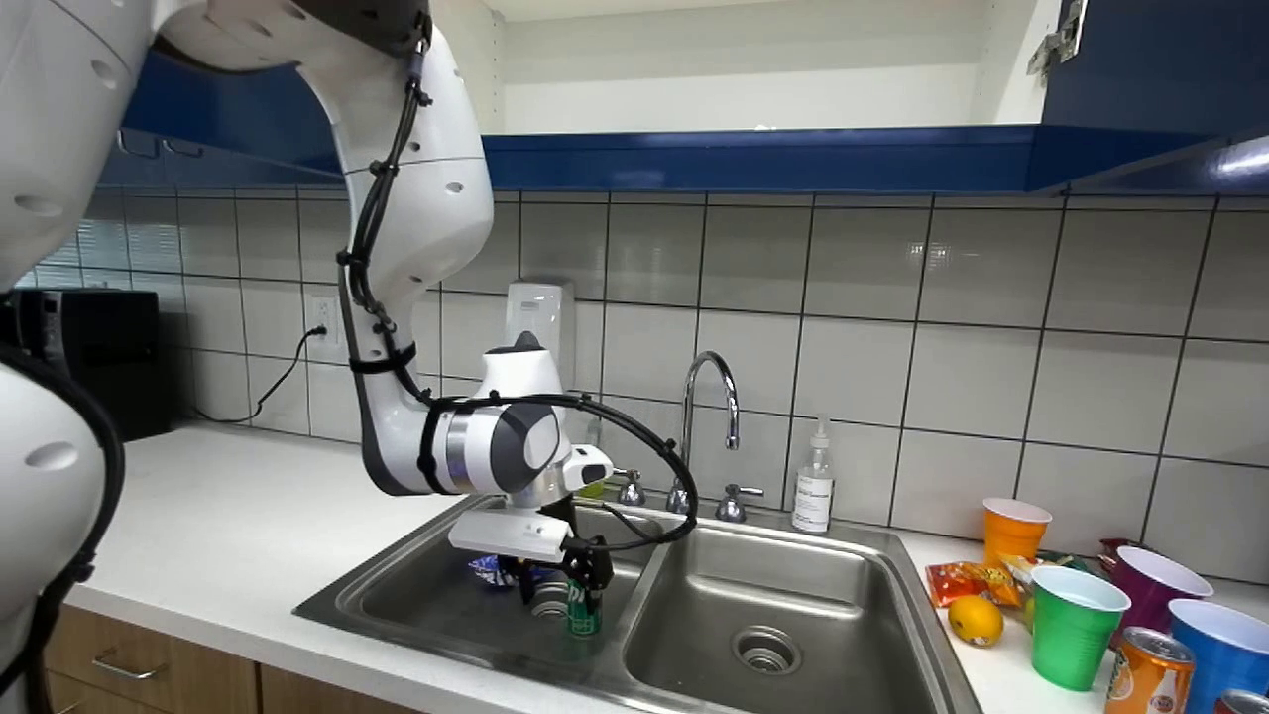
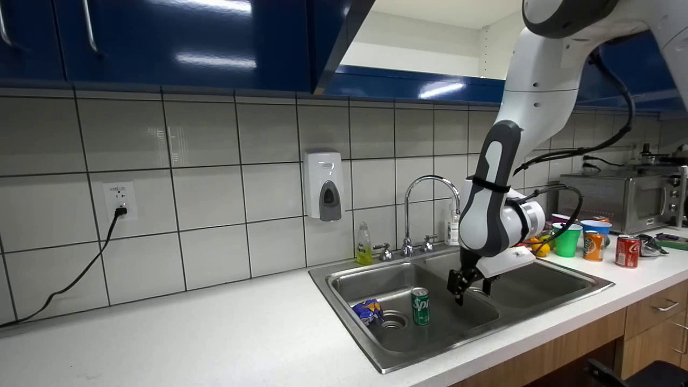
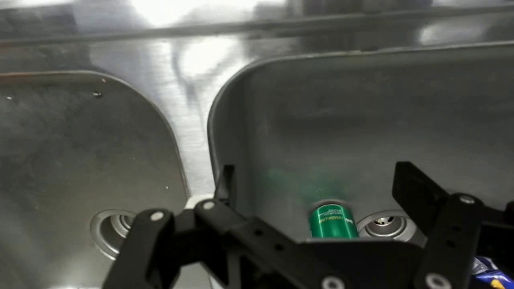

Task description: Remove the can from the sink and put it in the top cabinet

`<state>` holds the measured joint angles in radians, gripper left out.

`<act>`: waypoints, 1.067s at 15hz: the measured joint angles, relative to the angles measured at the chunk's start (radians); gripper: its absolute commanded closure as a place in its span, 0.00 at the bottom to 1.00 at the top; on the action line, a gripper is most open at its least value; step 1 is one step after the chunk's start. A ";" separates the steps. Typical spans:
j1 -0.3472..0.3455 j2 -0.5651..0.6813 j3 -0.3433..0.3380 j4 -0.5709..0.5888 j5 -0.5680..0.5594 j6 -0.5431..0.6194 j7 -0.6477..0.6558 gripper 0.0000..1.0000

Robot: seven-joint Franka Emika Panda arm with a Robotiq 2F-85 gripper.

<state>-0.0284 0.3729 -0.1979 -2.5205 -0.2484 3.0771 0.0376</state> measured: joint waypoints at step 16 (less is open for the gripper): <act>0.032 0.089 -0.001 0.064 0.061 0.016 -0.002 0.00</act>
<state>0.0034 0.4618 -0.1987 -2.4561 -0.1877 3.0936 0.0359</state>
